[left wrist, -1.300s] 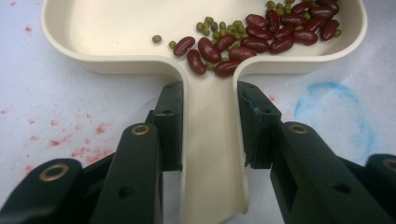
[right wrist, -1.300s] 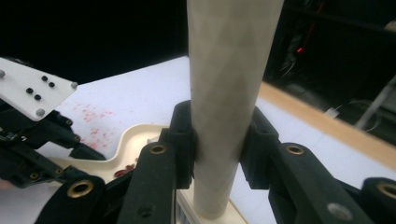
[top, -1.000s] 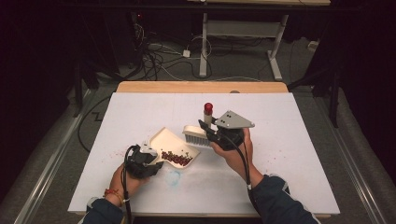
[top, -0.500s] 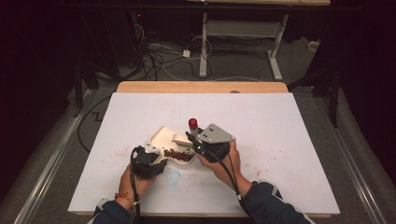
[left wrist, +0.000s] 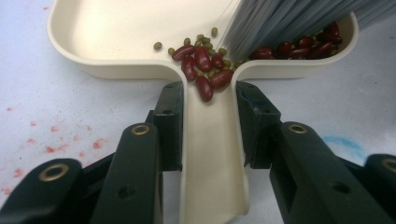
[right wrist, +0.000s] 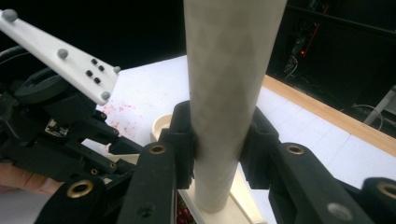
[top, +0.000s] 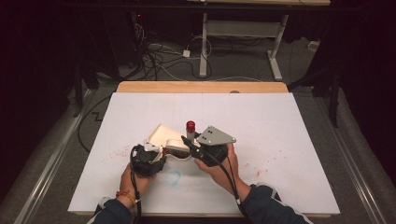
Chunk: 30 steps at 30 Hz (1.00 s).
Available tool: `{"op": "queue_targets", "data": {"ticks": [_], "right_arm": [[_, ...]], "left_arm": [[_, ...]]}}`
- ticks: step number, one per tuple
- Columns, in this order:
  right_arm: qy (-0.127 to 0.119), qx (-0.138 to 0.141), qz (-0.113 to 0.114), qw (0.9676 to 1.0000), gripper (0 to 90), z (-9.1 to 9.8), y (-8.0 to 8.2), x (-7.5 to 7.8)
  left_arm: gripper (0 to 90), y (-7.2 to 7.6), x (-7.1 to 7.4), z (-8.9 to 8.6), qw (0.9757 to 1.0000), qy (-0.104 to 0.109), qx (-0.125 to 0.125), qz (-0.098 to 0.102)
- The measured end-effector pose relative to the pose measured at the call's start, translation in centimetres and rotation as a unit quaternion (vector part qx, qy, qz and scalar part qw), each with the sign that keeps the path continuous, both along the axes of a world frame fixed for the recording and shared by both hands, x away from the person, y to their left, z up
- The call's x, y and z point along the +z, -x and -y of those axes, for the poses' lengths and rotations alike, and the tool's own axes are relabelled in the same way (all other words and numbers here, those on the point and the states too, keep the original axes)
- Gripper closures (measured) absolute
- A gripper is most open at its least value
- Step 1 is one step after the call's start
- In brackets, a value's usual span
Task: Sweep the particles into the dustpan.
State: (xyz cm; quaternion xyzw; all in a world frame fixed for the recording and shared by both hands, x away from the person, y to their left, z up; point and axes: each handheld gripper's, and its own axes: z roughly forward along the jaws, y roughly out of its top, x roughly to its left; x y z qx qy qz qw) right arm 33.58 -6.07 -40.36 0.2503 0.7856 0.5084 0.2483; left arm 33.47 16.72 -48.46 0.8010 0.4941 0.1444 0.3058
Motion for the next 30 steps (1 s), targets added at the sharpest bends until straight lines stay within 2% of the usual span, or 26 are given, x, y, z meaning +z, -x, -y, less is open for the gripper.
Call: {"op": "queue_targets", "data": {"ticks": [3,7,9,15,20,22,24,26,30], "right_arm": [[-0.010,-0.002,-0.002,0.9999,70.0,0.5,-0.2,0.3],[-0.020,-0.006,0.009,0.9997,70.0,1.2,-0.5,1.0],[-0.030,-0.009,0.004,0.9995,70.0,1.7,-0.9,1.3],[-0.034,-0.026,0.015,0.9990,70.0,2.4,-1.6,1.5],[-0.029,-0.050,0.020,0.9981,70.0,2.7,-2.7,0.8],[-0.019,-0.067,0.044,0.9966,70.0,2.5,-3.6,0.6],[-0.019,-0.074,0.048,0.9959,70.0,2.4,-4.0,0.6],[-0.025,-0.083,0.047,0.9951,70.0,2.2,-4.7,0.4],[-0.017,-0.083,0.035,0.9958,70.0,1.1,-5.4,-0.5]], "left_arm": [[63.5,0.1,0.1,-0.3,1.0000,0.004,-0.002,0.000],[63.5,0.1,0.1,-0.6,1.0000,0.007,-0.006,-0.003],[63.5,0.1,0.1,-0.6,1.0000,0.006,-0.007,-0.002],[63.5,0.1,0.0,-0.9,0.9999,0.007,-0.012,-0.003],[63.4,0.1,-0.1,-1.0,0.9999,0.004,-0.015,-0.005],[63.4,0.1,-0.3,-0.9,0.9999,0.004,-0.014,-0.007],[63.4,0.1,-0.3,-0.9,0.9999,0.004,-0.013,-0.007],[63.4,0.1,-0.3,-0.9,0.9999,0.005,-0.011,-0.006],[63.4,0.0,-0.3,-0.8,1.0000,0.004,-0.003,-0.002]]}}
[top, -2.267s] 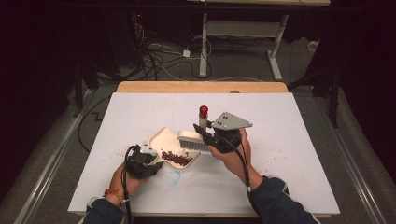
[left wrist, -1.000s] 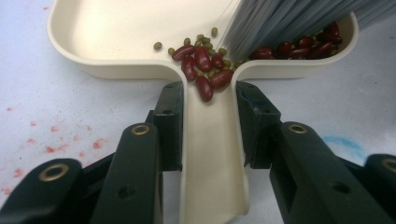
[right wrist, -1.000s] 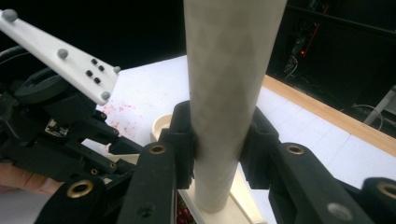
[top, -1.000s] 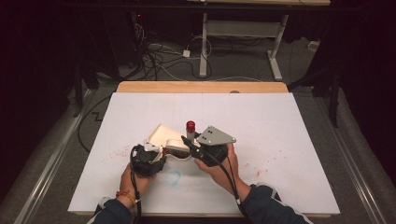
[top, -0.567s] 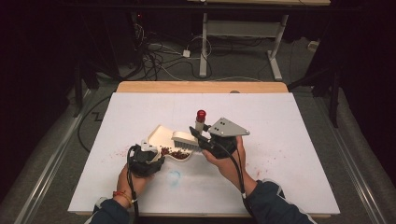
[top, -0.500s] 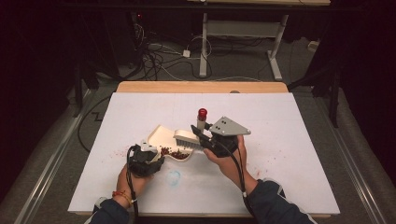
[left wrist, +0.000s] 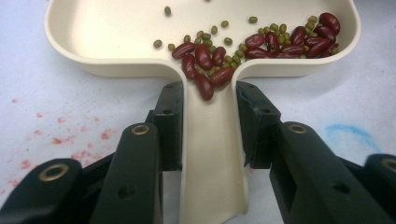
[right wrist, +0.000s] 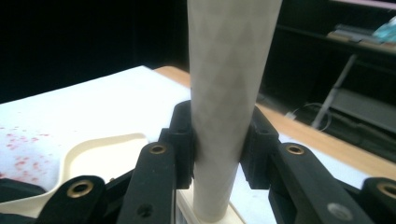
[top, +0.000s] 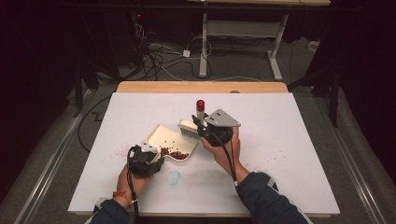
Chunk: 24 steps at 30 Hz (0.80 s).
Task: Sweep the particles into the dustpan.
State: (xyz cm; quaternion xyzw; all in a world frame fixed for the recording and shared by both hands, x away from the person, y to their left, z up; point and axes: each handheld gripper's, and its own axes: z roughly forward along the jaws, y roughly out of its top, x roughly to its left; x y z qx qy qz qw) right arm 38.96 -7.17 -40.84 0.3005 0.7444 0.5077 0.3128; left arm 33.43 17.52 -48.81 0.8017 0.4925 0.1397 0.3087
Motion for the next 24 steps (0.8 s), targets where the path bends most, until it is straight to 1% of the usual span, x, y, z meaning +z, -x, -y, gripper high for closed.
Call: {"op": "queue_targets", "data": {"ticks": [2,4,6,7,9,11,13,14,16,19,24], "right_arm": [[-0.003,0.007,-0.007,0.9999,70.0,-0.6,0.1,-0.2],[0.004,0.014,-0.002,0.9999,69.9,-1.5,0.4,-0.2],[0.002,0.029,-0.006,0.9996,70.0,-2.2,0.8,-0.2],[0.000,0.035,-0.006,0.9994,70.0,-2.5,1.0,-0.2],[-0.011,0.049,-0.017,0.9986,70.0,-3.0,1.3,-0.2],[-0.017,0.063,-0.028,0.9975,70.0,-3.4,1.7,-0.1],[-0.018,0.069,-0.027,0.9971,70.0,-3.5,1.8,0.0],[-0.016,0.070,-0.029,0.9970,70.0,-3.5,2.0,0.0],[-0.021,0.072,-0.030,0.9967,70.0,-3.4,2.2,0.2],[-0.028,0.076,-0.024,0.9964,70.0,-2.7,2.5,0.8],[-0.034,0.077,-0.017,0.9963,70.0,-0.6,3.0,2.4]], "left_arm": [[63.4,0.0,0.0,-0.1,1.0000,0.001,0.002,0.000],[63.4,-0.1,0.0,-0.3,1.0000,0.003,0.007,0.000],[63.3,-0.1,0.0,-0.5,0.9999,0.006,0.012,0.000],[63.3,-0.1,0.0,-0.5,0.9999,0.007,0.015,0.001],[63.3,-0.1,0.1,-0.7,0.9998,0.006,0.017,0.002],[63.3,-0.2,0.2,-1.0,0.9998,0.005,0.021,0.001],[63.4,-0.2,0.2,-1.4,0.9996,0.009,0.028,0.002],[63.4,-0.3,0.2,-1.6,0.9995,0.011,0.029,0.001],[63.3,-0.3,0.2,-2.1,0.9994,0.013,0.031,-0.002],[63.3,-0.3,0.1,-2.4,0.9994,0.011,0.034,-0.002],[63.3,-0.7,0.0,-2.8,0.9990,0.008,0.043,-0.003]]}}
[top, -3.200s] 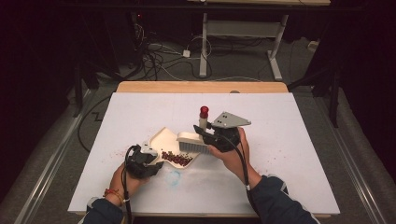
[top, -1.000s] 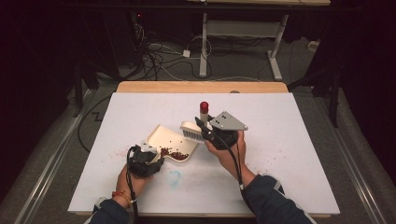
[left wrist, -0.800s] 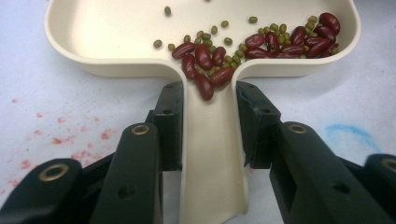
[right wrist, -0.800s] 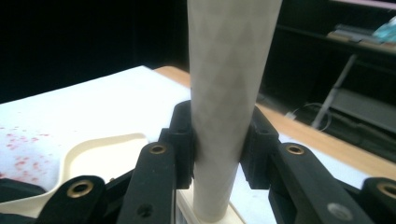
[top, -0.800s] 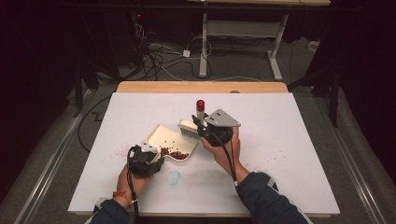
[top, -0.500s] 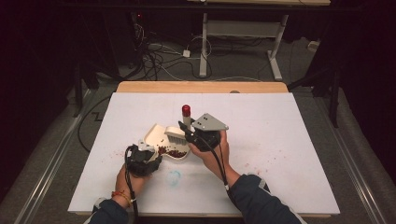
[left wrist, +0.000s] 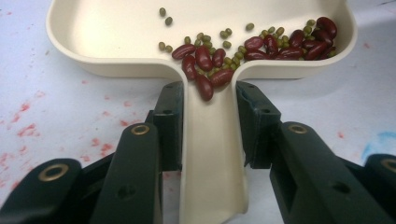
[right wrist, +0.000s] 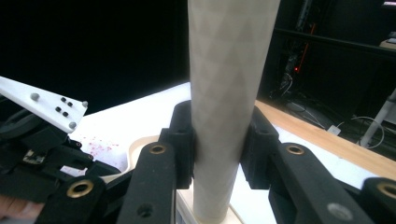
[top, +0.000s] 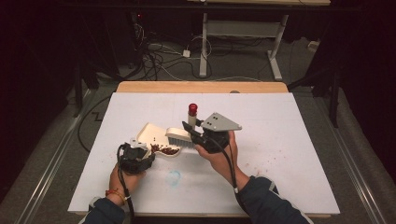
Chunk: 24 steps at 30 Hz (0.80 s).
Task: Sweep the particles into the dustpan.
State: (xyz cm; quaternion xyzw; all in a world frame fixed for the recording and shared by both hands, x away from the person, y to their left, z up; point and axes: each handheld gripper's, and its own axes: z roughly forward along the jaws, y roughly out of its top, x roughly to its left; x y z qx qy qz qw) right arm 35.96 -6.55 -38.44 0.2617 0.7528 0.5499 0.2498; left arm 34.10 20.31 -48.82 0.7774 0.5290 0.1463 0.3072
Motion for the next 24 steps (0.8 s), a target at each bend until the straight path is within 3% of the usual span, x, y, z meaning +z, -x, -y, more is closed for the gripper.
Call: {"op": "queue_targets", "data": {"ticks": [11,24], "right_arm": [[0.014,-0.013,0.005,0.9998,70.0,7.6,1.4,2.9],[0.044,-0.027,0.005,0.9987,70.0,16.1,3.9,3.9]], "left_arm": [[63.4,-0.1,0.1,-0.7,1.0000,0.000,0.009,-0.001],[63.4,-0.1,0.2,-0.9,0.9999,0.005,0.012,0.000]]}}
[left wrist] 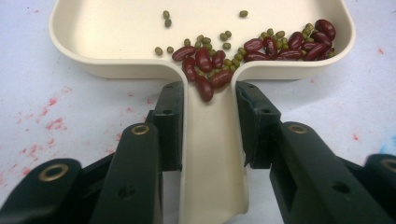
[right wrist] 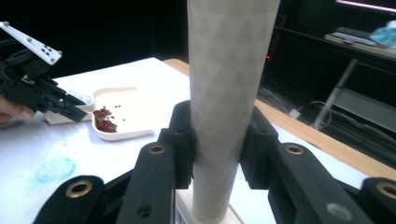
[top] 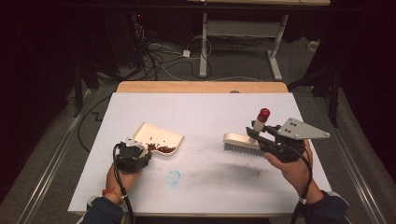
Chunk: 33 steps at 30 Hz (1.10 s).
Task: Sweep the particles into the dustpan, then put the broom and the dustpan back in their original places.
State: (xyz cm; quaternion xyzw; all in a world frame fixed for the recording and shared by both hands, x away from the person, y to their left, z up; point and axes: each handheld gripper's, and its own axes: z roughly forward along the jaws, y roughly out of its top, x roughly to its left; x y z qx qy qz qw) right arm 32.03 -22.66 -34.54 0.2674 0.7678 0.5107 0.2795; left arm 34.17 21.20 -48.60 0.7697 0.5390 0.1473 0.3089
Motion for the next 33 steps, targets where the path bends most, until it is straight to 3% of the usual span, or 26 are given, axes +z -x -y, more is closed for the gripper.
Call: {"op": "queue_targets", "data": {"ticks": [6,13,19,26,33], "right_arm": [[0.001,-0.023,-0.016,0.9996,70.0,3.1,0.9,0.1],[0.016,-0.027,-0.036,0.9988,69.9,5.0,2.1,-0.6],[0.009,-0.039,-0.059,0.9975,69.9,5.9,3.0,-1.3],[0.028,-0.025,-0.084,0.9957,69.9,6.1,3.8,-2.3],[0.034,-0.005,-0.108,0.9936,69.8,5.9,2.9,-3.0]], "left_arm": [[63.4,-0.1,0.0,0.1,1.0000,-0.002,0.001,0.002],[63.4,-0.2,0.0,0.1,1.0000,-0.002,0.002,0.003],[63.4,-0.2,-0.1,0.0,1.0000,0.000,0.002,0.002],[63.4,-0.1,-0.2,-0.2,1.0000,0.003,0.006,0.004],[63.3,-0.5,-0.3,0.2,0.9995,0.004,0.031,0.006]]}}
